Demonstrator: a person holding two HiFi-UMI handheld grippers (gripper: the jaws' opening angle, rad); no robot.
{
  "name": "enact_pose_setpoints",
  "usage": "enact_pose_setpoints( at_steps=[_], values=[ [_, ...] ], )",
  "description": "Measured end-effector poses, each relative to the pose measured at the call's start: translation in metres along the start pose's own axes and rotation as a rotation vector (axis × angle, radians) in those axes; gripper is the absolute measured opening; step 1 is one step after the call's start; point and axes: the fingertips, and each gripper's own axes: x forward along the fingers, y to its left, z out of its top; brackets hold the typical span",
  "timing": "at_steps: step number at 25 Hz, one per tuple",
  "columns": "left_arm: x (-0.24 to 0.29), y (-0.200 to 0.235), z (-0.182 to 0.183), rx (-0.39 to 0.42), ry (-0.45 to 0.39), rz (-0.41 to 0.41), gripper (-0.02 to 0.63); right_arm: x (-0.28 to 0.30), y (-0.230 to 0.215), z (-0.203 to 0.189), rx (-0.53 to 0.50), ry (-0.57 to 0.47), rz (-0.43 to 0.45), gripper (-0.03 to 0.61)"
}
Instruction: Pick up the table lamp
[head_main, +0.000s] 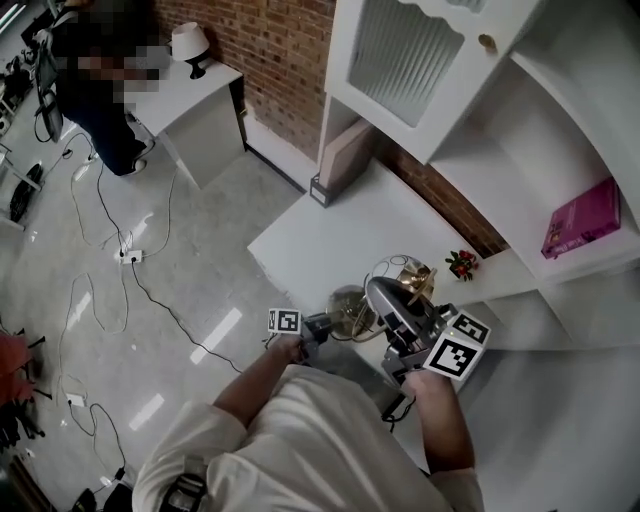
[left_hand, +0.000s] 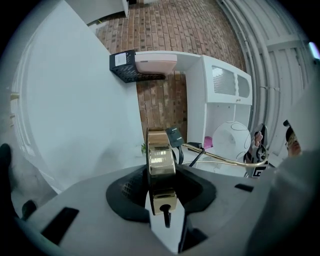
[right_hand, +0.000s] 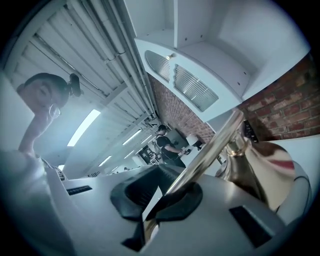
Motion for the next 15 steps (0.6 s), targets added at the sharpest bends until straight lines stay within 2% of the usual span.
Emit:
enact_pose_setpoints(
  at_steps=[5,11,13,15],
  values=[
    [-0.002,-0.002,-0.044,0.024,-0.019,0.042,0.143,-0.036,0.021,-0.015,-0.001,0.021,0.036,0.005],
    [-0.006,-0.017,-0.087,0.011,-0.044,0.012,0.143,-0.069,0.047,-0.034,-0.001,0.055,0.092,0.005],
    [-0.007,-0.031,-0.097,0.002,-0.062,-0.032,0.144,-0.077,0.058,-0.037,-0.007,0.063,0.123,0.005],
    [-0.012,-0.037,-0.103,0.013,-0.081,-0.027,0.144,-0.082,0.071,-0.039,-0.017,0.069,0.154,0.005]
  ],
)
